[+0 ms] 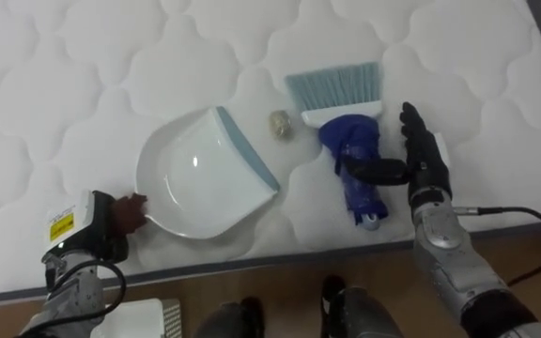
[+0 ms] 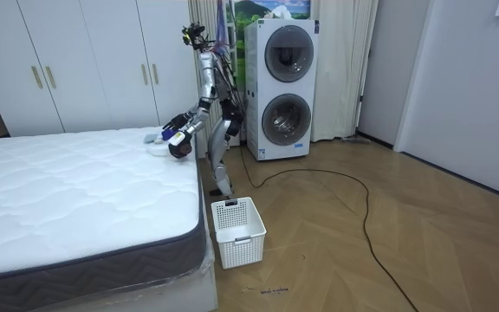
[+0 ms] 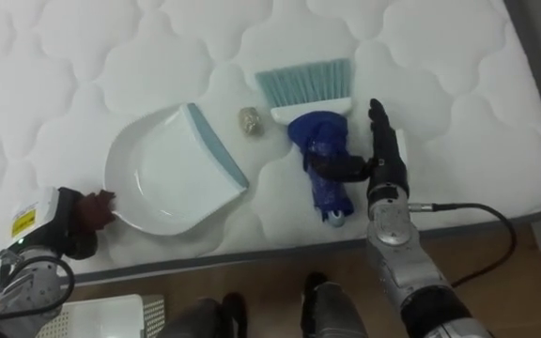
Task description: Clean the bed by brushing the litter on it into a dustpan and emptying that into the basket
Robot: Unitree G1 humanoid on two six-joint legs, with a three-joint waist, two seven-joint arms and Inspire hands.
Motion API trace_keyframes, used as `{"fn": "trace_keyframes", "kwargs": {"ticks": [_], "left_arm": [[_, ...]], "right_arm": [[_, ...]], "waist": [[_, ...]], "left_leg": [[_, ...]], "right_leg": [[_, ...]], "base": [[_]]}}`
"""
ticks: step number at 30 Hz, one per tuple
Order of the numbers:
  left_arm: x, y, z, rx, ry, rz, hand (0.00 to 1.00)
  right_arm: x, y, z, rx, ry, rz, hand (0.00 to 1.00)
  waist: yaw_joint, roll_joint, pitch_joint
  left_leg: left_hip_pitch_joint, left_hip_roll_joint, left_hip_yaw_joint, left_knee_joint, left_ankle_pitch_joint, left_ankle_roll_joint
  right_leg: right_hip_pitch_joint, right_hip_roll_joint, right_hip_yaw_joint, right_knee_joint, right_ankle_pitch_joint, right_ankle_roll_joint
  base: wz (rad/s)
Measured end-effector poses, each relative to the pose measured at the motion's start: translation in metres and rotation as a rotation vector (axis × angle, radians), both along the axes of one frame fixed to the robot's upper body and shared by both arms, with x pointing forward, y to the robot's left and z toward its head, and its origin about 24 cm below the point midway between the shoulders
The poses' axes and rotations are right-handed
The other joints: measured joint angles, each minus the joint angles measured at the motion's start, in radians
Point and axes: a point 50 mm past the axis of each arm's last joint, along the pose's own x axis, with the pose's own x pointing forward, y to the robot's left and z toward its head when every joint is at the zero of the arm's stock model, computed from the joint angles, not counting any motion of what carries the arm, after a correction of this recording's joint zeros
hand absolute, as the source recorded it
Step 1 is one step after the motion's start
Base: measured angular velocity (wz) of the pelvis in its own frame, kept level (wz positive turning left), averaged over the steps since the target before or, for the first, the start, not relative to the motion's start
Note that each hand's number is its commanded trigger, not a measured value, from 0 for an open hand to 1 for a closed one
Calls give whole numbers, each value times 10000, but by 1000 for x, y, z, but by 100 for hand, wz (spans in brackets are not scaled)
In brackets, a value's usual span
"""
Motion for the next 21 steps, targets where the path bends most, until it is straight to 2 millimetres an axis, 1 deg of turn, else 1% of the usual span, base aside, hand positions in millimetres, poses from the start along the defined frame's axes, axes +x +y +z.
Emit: {"fn": "trace_keyframes", "kwargs": {"ticks": [2,7,8,13,17,21], "left_arm": [[0,0,-1,40,55,-6,100],[-3,-1,-3,-27,316,-34,100],[-3,-1,-4,-50,333,-48,100],[-1,-2,-3,-68,475,-50,100],[0,-3,-2,-81,483,-65,100],[1,-5,-2,-118,542,-73,100]], "right_arm": [[-1,0,-2,-27,80,38,0],[-9,0,-14,-269,601,294,0],[-10,-1,-16,-453,656,360,0],[-12,-3,-20,-1074,838,637,0],[-13,-4,-22,-1491,906,855,0],[-15,-5,-25,-1692,1093,964,0]], "waist": [[-2,32,-22],[-11,57,-39],[-16,87,-60],[-12,91,-61],[-40,103,-54],[-70,99,-51]], "left_leg": [[48,-2,-11,-14,1,-2],[363,-2,-40,-225,33,-22],[379,1,-94,-279,45,-24],[399,-5,-102,-483,86,-14],[360,11,-101,-521,85,-13],[355,6,-88,-503,84,-10]], "right_leg": [[51,-1,-15,-6,-1,-1],[392,6,-88,-210,1,0],[457,9,-153,-298,4,6],[486,10,-225,-481,19,22],[489,-28,-474,-479,10,7],[520,-51,-453,-475,-5,28]], "base": [[0],[2],[9],[3],[2],[3]]}}
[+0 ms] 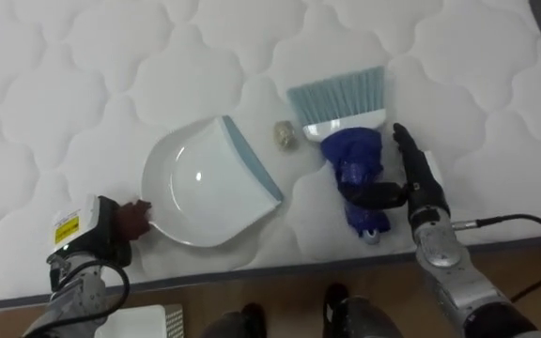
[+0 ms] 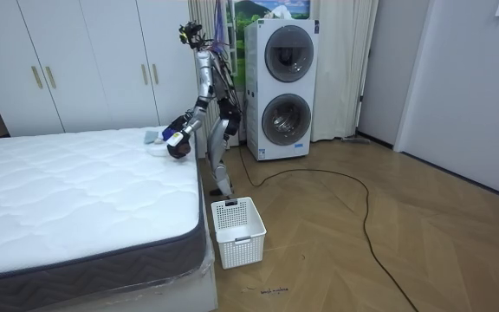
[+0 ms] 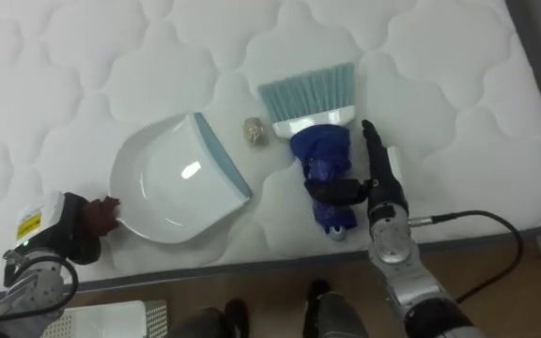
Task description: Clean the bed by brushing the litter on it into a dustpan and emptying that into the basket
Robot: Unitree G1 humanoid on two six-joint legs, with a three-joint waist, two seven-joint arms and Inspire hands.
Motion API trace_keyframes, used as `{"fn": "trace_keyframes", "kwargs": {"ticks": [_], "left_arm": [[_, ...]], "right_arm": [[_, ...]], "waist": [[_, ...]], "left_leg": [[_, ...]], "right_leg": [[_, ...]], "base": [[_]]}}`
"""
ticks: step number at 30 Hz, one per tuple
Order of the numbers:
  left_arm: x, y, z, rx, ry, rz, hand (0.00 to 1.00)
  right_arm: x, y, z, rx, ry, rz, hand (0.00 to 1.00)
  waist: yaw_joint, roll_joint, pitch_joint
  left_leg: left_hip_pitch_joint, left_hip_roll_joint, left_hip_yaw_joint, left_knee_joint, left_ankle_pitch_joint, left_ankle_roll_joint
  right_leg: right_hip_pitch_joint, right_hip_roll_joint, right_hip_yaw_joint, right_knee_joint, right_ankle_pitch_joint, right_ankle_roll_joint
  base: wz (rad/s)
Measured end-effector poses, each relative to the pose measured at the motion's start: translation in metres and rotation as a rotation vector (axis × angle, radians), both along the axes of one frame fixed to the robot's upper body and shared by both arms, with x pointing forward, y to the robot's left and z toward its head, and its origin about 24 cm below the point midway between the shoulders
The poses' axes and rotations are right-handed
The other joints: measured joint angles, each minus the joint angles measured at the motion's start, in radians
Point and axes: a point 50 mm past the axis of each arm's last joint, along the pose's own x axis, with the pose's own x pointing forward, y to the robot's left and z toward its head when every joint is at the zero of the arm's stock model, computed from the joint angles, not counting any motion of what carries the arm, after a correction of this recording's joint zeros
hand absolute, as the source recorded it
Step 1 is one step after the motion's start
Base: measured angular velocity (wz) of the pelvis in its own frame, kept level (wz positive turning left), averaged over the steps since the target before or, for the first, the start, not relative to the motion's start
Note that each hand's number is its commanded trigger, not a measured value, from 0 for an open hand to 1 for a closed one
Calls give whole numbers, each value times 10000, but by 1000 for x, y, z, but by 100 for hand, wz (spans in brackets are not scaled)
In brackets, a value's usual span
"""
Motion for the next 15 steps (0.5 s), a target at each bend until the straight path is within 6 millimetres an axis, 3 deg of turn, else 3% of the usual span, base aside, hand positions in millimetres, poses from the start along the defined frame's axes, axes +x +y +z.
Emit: {"fn": "trace_keyframes", "kwargs": {"ticks": [6,7,8,10,15], "left_arm": [[0,-1,-1,-41,90,-5,100],[0,-1,-1,-40,91,-3,100],[0,-1,-1,-32,99,5,100],[0,-1,-1,-21,109,17,100],[0,0,-1,18,145,60,100]], "right_arm": [[0,-3,-1,-317,206,357,0],[0,-3,-1,-376,212,397,10],[0,-3,-2,-473,232,448,53],[0,-3,-2,-679,255,559,100],[1,-15,2,-1287,213,604,100]], "waist": [[19,-7,15],[19,-7,16],[19,-12,18],[20,-9,22],[10,-17,31]], "left_leg": [[20,18,7,34,2,-4],[20,21,6,33,1,-5],[21,31,7,26,0,-7],[18,36,6,6,-1,-8],[22,31,8,-106,-1,-8]], "right_leg": [[12,19,-13,-5,-16,-21],[12,21,-15,-5,-18,-25],[13,32,-29,-17,-20,-28],[13,34,-55,-41,-21,-30],[27,53,-57,-156,-15,-18]], "base": [[0],[0],[0],[0],[0]]}}
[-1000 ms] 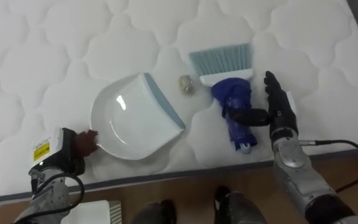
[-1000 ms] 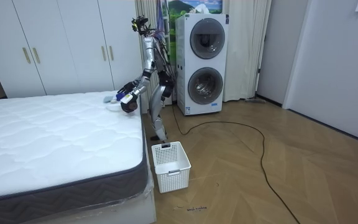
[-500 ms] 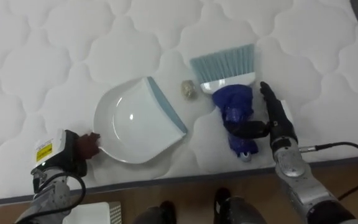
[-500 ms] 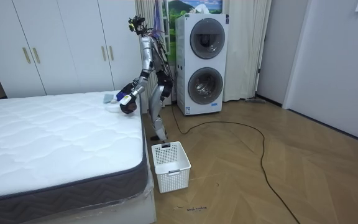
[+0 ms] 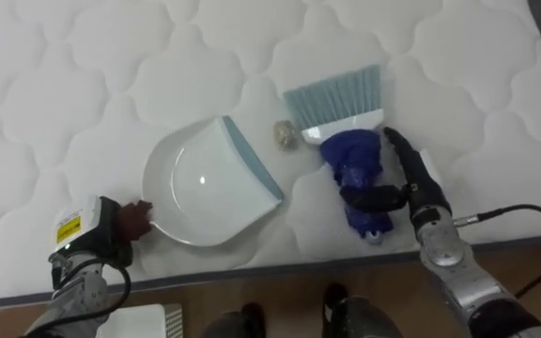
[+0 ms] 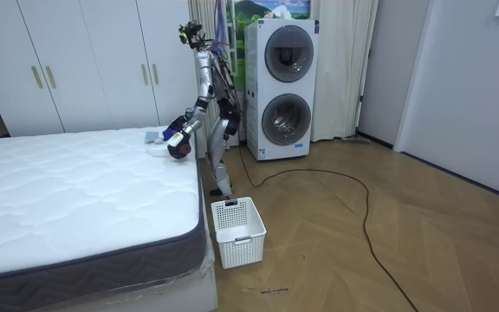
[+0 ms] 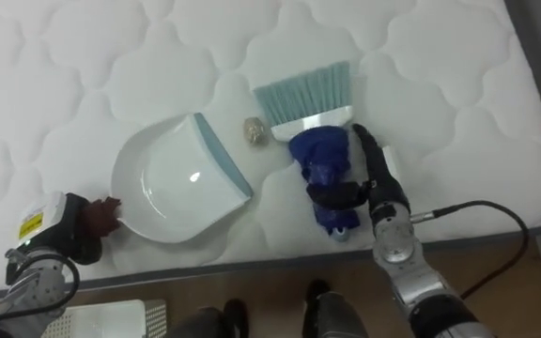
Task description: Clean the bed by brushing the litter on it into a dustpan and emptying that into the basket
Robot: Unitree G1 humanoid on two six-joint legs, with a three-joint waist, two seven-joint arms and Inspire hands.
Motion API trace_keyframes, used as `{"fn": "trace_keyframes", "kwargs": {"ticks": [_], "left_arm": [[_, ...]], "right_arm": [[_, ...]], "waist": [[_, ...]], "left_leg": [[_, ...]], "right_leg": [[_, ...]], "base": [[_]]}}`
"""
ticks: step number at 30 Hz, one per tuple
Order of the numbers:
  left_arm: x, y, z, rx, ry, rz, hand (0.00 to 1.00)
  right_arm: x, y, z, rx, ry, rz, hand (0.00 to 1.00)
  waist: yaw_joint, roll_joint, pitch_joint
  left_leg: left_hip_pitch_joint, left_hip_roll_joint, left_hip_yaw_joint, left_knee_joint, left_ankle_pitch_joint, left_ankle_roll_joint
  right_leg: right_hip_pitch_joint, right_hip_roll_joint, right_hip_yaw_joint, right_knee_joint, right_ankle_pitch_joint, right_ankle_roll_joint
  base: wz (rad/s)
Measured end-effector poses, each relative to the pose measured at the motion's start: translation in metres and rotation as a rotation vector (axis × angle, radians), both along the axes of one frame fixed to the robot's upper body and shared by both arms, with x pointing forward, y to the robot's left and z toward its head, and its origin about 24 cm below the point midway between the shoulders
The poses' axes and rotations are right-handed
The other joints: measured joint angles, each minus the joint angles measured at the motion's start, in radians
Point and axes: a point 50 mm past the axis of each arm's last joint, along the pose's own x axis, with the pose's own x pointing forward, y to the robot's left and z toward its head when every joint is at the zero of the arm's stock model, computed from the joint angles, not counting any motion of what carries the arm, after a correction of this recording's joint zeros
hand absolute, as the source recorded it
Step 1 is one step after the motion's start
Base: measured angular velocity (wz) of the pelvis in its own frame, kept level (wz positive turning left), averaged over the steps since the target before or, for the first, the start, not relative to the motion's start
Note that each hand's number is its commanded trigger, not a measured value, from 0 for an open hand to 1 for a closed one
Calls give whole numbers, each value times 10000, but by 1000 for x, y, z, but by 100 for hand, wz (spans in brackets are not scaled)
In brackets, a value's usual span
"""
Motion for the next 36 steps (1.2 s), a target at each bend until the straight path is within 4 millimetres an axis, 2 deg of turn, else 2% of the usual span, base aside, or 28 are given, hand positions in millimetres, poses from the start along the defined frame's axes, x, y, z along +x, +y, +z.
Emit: {"fn": "trace_keyframes", "kwargs": {"ticks": [6,14,17,36], "left_arm": [[3,0,1,-176,183,-16,100],[7,-1,4,-208,107,-82,100],[9,-1,5,-219,77,-103,100],[10,-3,6,-218,-19,-174,100]], "right_arm": [[4,-17,7,-606,-27,-197,100],[2,-19,2,-670,260,-315,100],[1,-19,1,-680,304,-352,100],[0,-20,0,-725,325,-520,100]], "waist": [[29,-13,9],[86,-219,138],[106,-270,132],[99,-254,116]], "left_leg": [[26,40,-9,-55,1,-2],[148,42,-20,-54,-1,4],[138,34,-39,-47,-4,10],[46,35,-135,97,-4,10]], "right_leg": [[91,-3,-143,-91,-5,-8],[309,-23,-180,-203,-37,37],[313,-25,-186,-196,-34,41],[343,-24,-264,-193,-29,49]], "base": [[3],[2],[1],[1]]}}
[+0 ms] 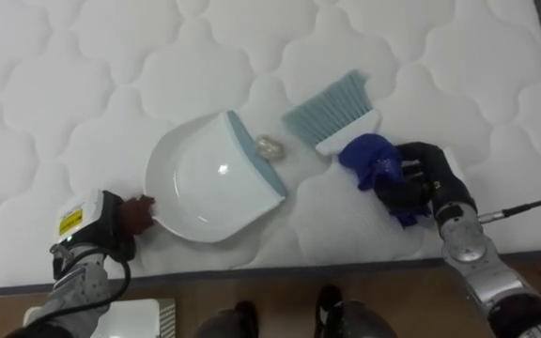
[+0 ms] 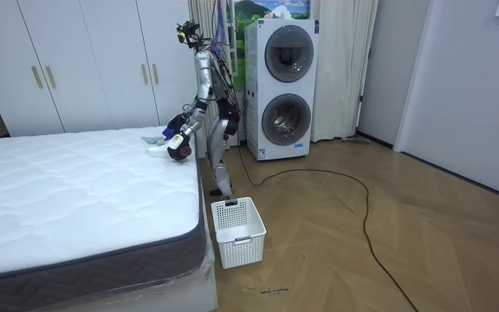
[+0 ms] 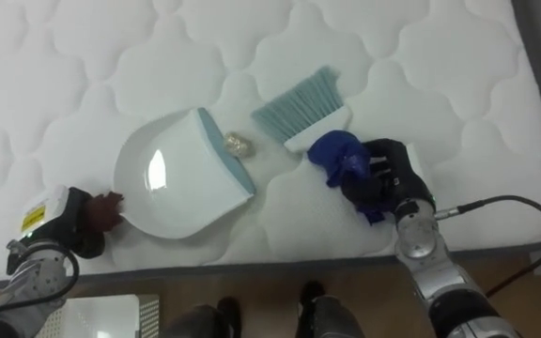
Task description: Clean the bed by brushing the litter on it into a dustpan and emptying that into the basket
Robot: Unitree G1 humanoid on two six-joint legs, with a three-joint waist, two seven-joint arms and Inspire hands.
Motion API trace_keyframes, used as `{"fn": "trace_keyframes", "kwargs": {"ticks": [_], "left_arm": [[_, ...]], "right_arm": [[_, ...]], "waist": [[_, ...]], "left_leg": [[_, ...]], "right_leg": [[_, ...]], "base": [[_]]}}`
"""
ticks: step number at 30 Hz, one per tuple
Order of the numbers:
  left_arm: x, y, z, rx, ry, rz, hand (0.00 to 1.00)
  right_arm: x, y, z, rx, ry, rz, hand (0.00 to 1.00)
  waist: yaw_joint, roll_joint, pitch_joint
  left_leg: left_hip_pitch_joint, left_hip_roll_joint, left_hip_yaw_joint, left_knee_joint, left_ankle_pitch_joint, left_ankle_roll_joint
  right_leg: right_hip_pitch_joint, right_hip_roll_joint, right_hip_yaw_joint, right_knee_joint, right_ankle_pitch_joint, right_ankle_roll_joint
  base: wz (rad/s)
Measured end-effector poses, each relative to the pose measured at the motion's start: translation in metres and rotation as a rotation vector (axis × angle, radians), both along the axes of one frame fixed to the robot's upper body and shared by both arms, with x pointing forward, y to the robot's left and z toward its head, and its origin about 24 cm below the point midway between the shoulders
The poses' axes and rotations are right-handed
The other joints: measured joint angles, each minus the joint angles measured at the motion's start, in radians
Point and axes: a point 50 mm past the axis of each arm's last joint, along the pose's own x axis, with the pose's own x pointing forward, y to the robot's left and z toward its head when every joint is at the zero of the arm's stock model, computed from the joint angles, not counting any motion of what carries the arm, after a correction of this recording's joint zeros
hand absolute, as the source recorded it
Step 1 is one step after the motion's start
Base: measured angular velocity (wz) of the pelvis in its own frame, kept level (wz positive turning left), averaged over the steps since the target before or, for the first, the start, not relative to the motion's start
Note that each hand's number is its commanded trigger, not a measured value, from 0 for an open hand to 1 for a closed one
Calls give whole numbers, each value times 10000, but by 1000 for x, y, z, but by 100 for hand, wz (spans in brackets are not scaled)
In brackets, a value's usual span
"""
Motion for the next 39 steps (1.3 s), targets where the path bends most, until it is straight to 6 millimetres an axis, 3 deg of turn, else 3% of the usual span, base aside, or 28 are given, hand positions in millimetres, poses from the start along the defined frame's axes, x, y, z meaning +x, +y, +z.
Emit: {"fn": "trace_keyframes", "kwargs": {"ticks": [11,14,16,17,19,21,27,34,36,39], "left_arm": [[-2,0,0,172,14,57,100],[0,0,0,259,101,-41,100],[4,-1,4,419,70,-195,100],[6,1,6,564,71,-243,100],[7,5,8,706,103,-202,100],[9,6,10,1079,132,-439,100],[14,13,18,1929,71,-813,100],[22,20,30,2327,-237,-908,100],[23,25,35,2557,-342,-963,100],[25,25,37,2648,-403,-1028,100]], "right_arm": [[0,0,0,-476,-121,-153,100],[4,-4,3,-1142,-25,13,100],[8,-10,8,-1696,12,234,100],[10,-11,9,-1965,113,334,100],[14,-11,12,-2479,253,548,100],[20,-21,19,-3655,470,1032,100],[31,-47,44,-6845,699,1909,100],[42,-57,65,-10369,806,2635,100],[48,-55,74,-11682,733,3053,100],[54,-56,85,-13057,689,3384,100]], "waist": [[-20,-20,-29],[-22,-78,-43],[9,-183,-70],[54,-311,-122],[61,-450,-117],[142,-644,-91],[404,-948,-2],[669,-1153,52],[787,-1275,106],[872,-1376,100]], "left_leg": [[63,-44,10,37,2,5],[97,-183,11,85,20,37],[62,-264,50,168,26,51],[29,-288,53,195,22,60],[27,-272,32,280,23,62],[25,-336,27,356,23,94],[-92,-383,-65,389,64,156],[-200,-388,-51,392,48,211],[-245,-364,43,379,48,210],[-267,-320,127,336,47,209]], "right_leg": [[12,-36,50,194,2,3],[-50,-216,91,444,-81,28],[-110,-343,95,593,-193,57],[-182,-363,139,693,-220,63],[-155,-375,108,741,-215,50],[-187,-478,82,898,-233,30],[-211,-498,35,841,-161,83],[-309,-512,33,853,-151,117],[-430,-486,92,868,-148,111],[-498,-471,102,851,-141,99]], "base": [[0],[5],[12],[8],[3],[4],[5],[0],[-11],[-6]]}}
